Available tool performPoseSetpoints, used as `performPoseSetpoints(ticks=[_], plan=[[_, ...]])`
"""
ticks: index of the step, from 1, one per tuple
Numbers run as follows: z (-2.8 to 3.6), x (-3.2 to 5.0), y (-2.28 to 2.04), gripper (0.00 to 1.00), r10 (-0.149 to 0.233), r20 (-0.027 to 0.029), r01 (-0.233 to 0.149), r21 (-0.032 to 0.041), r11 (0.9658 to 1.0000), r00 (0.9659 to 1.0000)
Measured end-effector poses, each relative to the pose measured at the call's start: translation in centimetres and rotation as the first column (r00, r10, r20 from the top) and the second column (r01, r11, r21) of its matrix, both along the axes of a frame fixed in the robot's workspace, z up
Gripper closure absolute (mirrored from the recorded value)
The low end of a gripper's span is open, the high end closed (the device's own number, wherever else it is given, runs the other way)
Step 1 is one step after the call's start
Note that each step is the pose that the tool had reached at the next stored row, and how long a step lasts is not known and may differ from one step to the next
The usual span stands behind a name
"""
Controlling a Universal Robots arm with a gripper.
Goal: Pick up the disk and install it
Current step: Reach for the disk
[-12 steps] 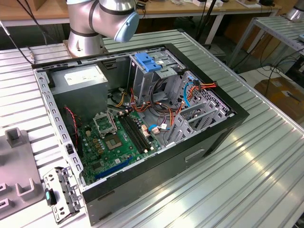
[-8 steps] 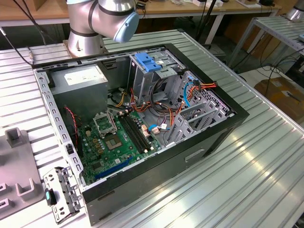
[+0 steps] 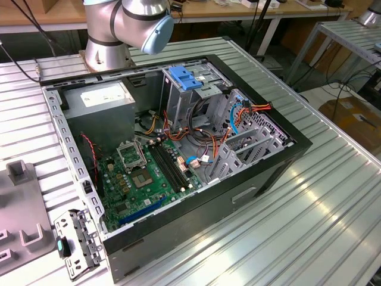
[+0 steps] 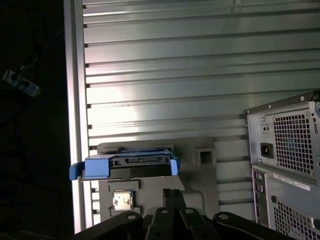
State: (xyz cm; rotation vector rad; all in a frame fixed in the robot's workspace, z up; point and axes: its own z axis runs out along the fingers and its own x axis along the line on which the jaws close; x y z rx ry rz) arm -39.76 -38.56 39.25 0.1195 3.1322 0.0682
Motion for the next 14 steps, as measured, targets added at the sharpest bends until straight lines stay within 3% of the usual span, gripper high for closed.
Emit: performPoseSetpoints(ticks=[6,10,14], plan=[[-0.01,-1.41,0.32,0.89,0.0,-0.0033,0.0,0.0001,1.0,1.0],[-0.04,-2.85,0.78,0.89,0.0,-0.0065,0.0,0.0001,1.0,1.0],[-0.13,-4.34,1.36,0.89,0.0,-0.0181,0.0,0.0,1.0,0.9998]])
